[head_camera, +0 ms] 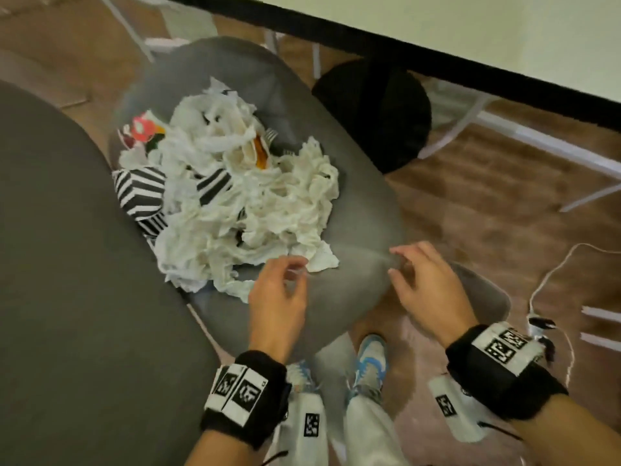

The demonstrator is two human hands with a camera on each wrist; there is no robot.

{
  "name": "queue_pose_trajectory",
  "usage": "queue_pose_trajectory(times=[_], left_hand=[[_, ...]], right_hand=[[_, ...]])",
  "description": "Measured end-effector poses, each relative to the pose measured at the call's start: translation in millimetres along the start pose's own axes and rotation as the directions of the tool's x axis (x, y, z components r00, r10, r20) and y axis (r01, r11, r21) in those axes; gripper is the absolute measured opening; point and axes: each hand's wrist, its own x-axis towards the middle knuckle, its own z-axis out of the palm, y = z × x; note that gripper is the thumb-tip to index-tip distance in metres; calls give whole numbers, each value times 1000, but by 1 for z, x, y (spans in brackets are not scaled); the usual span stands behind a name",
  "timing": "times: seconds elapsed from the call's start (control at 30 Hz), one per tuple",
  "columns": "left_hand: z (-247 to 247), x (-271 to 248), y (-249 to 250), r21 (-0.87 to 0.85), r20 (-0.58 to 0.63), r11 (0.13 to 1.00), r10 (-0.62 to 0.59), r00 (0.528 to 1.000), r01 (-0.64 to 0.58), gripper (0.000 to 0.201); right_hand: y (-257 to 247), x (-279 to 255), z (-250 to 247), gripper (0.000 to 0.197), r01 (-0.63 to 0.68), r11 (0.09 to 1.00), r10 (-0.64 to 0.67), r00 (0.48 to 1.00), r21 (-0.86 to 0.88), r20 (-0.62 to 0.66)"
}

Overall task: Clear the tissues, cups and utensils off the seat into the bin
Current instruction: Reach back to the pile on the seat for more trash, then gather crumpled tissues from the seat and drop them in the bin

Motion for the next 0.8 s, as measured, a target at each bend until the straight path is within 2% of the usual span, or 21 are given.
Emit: queue_pose_trajectory(times=[0.13,0.23,0.33,0.43,0.5,0.57,0.67,0.8], left_hand=[[-47,22,-20,130,-277,991,49,960,-13,31],[-66,44,-23,185,-373,982,116,921,-49,38],[-72,68,-26,296,-325,954,147,934,-47,48],[-67,88,-34,341,-213,940,75,974,2,58],[-65,96,-42,346,-192,938,58,980,12,48],[-65,100,-49,325,-221,945,46,974,29,36],[-67,98,-60,253,-274,964,-10,962,82,24],[-70,91,-64,109,-336,985,-90,938,134,16]], right_hand=[[-57,35,24,40,199,976,-188,976,-92,110],[-82,57,47,57,240,961,-204,950,-136,237],[-96,71,70,70,220,956,-154,940,-196,305],[-99,76,88,64,199,946,-123,950,-255,285],[-97,77,94,49,224,927,-149,956,-302,252],[-91,79,97,39,254,921,-194,956,-294,218],[-81,79,97,35,275,936,-235,953,-219,193],[-80,70,89,33,310,947,-303,950,-87,79]])
